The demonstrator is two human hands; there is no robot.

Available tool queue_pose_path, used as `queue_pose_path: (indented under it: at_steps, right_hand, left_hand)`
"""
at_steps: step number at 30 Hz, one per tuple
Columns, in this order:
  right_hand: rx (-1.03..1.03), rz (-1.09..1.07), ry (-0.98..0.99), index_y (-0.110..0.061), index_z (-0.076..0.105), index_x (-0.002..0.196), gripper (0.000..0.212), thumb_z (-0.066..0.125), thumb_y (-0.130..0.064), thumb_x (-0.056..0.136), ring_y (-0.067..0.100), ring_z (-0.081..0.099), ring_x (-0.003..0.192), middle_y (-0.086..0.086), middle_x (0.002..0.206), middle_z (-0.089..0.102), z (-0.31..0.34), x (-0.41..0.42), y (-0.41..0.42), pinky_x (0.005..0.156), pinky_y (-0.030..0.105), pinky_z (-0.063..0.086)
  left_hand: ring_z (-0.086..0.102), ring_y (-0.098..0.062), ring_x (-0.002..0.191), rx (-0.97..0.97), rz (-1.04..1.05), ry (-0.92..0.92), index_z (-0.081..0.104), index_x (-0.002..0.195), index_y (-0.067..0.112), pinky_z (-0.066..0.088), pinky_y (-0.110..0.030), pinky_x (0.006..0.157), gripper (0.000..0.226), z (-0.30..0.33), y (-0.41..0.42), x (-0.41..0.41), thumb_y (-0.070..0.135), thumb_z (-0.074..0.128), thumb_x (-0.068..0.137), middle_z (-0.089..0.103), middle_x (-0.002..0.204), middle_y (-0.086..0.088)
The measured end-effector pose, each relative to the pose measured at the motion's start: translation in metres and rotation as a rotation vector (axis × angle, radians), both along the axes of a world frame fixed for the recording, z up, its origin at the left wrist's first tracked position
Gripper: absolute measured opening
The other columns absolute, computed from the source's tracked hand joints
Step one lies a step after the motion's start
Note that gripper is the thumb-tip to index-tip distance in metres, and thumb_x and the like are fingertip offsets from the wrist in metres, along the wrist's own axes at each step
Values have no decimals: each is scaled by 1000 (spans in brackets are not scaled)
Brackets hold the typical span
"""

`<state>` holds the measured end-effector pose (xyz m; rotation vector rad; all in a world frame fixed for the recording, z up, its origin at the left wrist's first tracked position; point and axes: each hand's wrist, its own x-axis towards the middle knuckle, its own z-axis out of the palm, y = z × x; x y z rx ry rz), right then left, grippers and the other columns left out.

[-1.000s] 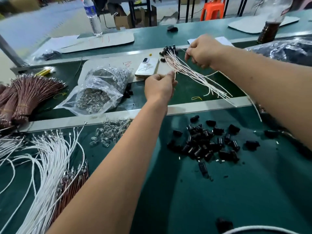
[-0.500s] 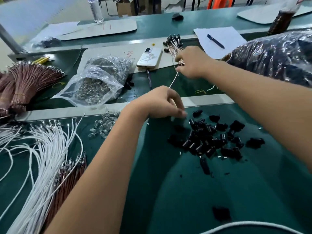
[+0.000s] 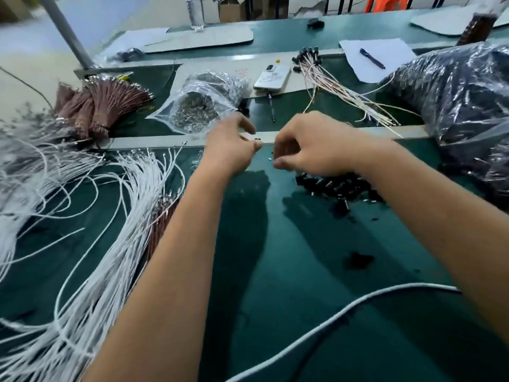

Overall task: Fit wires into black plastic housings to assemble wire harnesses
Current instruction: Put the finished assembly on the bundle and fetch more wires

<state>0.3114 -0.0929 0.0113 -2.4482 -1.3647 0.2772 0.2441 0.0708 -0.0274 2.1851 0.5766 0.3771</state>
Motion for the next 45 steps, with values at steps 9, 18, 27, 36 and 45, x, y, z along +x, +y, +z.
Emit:
queue_pose_path:
  at_steps: [9, 18, 27, 36, 45]
  right_hand:
    - [-108, 131, 48, -5, 71, 74, 46, 68, -44, 98, 5, 63, 45, 4, 52, 66, -37, -93, 88, 64, 29, 55]
    - [-194, 43, 106, -10, 50, 66, 23, 58, -9, 88, 16, 50, 52, 6, 57, 53, -29, -141, 118, 32, 24, 33]
    - [-189, 52, 142, -11, 47, 61, 40, 61, -25, 95, 15, 47, 50, 4, 56, 51, -28, -140, 107, 43, 24, 34]
    - [394, -289, 911, -10, 50, 81, 20, 47, -1, 98, 11, 53, 42, 8, 61, 67, -24, -71, 39, 36, 18, 39]
    - [1201, -480, 792, -9, 71, 100, 15, 66, 4, 95, 16, 74, 73, 4, 84, 75, -47, -34, -51, 58, 21, 56]
  left_hand:
    - [70, -34, 85, -132, 565, -260, 74, 86, 18, 58, -47, 85, 9, -14, 76, -92, 16, 75, 77, 73, 82, -7]
    - [62, -22, 73, -325, 613, -369, 67, 74, 22, 49, -34, 73, 14, -10, 78, -96, 11, 75, 78, 70, 80, -9]
    - [60, -22, 66, -367, 603, -414, 66, 74, 22, 47, -31, 67, 16, -6, 74, -88, 12, 78, 78, 67, 73, -4]
    - [66, -16, 55, -613, 464, -484, 58, 84, 13, 50, -25, 53, 18, -1, 27, -67, 8, 75, 88, 69, 71, -8]
    - [45, -11, 45, -814, 131, -388, 52, 87, 12, 35, -19, 43, 26, -29, -57, -31, 29, 68, 96, 52, 58, 1]
